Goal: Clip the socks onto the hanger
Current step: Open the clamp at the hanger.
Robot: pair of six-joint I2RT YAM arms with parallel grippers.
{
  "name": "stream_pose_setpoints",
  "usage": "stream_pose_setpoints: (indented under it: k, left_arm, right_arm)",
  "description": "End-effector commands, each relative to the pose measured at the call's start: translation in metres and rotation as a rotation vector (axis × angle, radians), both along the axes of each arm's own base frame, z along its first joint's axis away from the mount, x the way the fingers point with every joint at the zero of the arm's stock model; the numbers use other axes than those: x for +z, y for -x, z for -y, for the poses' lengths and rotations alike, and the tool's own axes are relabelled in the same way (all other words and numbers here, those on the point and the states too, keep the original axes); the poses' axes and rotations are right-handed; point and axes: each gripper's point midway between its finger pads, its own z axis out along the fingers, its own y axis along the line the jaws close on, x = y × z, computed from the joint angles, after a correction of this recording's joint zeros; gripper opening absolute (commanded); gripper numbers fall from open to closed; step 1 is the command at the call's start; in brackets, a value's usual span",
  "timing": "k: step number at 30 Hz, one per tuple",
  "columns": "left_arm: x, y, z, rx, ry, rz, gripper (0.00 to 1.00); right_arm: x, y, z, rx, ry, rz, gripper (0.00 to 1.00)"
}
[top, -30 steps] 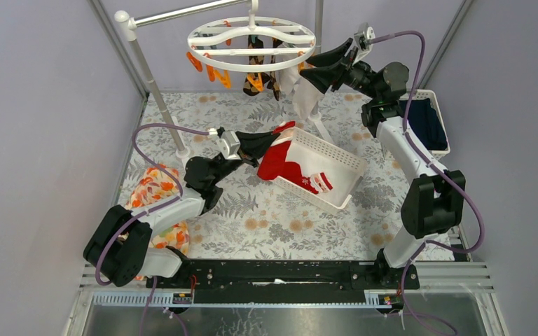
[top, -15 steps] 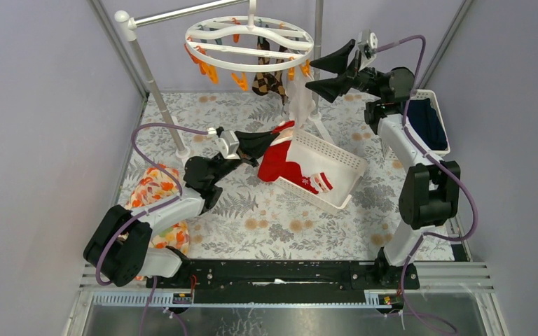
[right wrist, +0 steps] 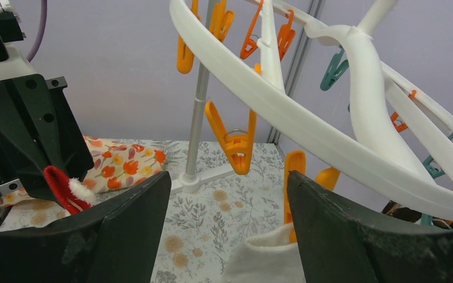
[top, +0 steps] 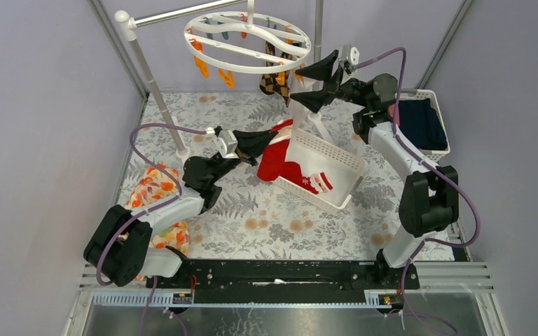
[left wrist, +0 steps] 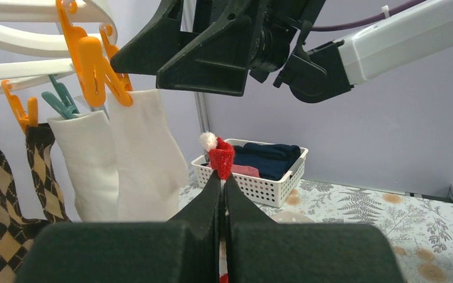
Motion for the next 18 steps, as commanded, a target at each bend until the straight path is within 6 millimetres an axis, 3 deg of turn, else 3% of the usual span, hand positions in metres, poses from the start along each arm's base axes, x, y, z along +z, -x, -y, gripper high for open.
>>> stream_pose_setpoints:
  k: [1,8,18]
  left_arm:
    - [0.004,0.000,-0.008,0.021,0.015,0.039,0.00]
    - [0.002,-0.003,-0.016,0.039,0.018,0.037,0.00]
    - [0.003,-0.003,-0.019,0.040,0.027,0.037,0.00]
  right_arm:
    - [0.029,0.014,-0.007,-0.046,-0.061,0.139,0.80]
    - [0.040,0.011,-0.012,-0.114,-0.109,0.158,0.81]
    - [0.038,0.016,-0.028,-0.062,-0.101,0.131,0.77]
